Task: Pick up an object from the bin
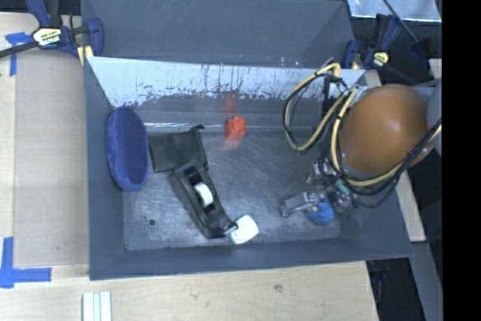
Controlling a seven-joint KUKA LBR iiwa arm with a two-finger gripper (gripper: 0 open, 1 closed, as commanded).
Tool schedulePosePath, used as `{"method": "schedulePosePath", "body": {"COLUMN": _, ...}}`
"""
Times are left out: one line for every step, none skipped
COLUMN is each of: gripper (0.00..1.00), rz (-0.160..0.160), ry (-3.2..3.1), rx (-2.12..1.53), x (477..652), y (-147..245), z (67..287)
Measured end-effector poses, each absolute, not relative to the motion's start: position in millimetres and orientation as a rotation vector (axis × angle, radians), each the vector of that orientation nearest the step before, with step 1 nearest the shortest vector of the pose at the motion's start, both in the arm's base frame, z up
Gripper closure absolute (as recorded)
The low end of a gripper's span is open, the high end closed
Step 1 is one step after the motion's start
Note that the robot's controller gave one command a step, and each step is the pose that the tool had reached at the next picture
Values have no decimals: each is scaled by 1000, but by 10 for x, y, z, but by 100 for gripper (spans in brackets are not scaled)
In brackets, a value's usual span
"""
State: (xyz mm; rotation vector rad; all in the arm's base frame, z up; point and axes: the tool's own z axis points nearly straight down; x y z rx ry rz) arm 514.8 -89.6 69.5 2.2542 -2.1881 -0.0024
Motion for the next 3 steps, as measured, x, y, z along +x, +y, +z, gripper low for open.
{"method": "schedulePosePath", "body": {"gripper": 100, "rz": -1, "ry": -2192, "rx": 2252, "x": 5156, "y": -895, "z": 703}}
{"method": "schedulePosePath", "body": {"gripper": 100, "rz": 11, "ry": -2158, "rx": 2289, "x": 5036, "y": -1026, "z": 1956}}
{"method": "schedulePosePath", "body": {"gripper": 100, "rz": 4, "ry": -1463, "rx": 2783, "x": 5272, "y": -1281, "z": 2640}}
